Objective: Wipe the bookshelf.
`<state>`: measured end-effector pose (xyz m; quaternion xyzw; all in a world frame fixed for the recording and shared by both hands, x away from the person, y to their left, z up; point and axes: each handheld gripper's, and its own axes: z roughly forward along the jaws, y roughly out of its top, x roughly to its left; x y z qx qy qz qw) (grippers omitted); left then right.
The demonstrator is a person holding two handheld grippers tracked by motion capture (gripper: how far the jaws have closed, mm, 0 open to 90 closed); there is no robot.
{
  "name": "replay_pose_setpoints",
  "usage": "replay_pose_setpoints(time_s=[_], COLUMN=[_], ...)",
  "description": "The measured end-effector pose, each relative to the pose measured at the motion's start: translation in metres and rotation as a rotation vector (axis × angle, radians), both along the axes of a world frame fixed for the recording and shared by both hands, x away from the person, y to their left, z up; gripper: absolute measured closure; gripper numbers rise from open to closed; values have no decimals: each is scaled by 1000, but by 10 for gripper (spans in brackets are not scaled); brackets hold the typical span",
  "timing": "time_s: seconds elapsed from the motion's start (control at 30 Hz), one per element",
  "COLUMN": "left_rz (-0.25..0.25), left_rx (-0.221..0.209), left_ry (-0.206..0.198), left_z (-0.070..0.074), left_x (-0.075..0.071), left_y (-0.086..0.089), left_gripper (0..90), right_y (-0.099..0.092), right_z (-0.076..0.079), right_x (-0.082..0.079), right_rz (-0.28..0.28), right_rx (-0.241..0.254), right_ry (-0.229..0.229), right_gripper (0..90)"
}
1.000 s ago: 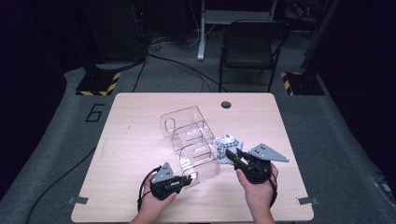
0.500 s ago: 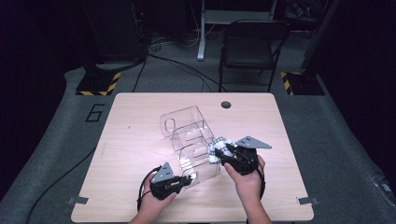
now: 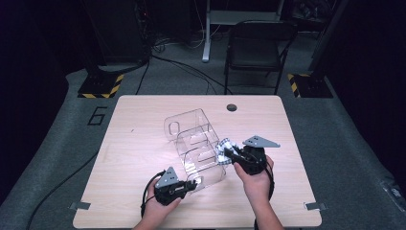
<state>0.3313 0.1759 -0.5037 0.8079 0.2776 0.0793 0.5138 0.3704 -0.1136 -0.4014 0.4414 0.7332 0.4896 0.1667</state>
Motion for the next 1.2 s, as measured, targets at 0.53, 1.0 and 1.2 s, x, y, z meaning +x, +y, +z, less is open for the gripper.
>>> replay_pose_setpoints(time_s=[0.53, 1.0, 1.2], left_rz=[-14, -10, -23], left_rx=[16, -6, 4], left_ry=[-13, -4, -13], left_z=[1, -1, 0], left_x=[-2, -1, 0], left_y=[-2, -3, -3], left_gripper=[818, 821, 824], right_y=[-21, -24, -21], right_z=[-21, -39, -55], right_x=[-25, -42, -39], right_rz=[-62, -85, -84], right_rx=[153, 88, 37], right_ry=[-31, -13, 47], right_gripper=[733, 738, 740])
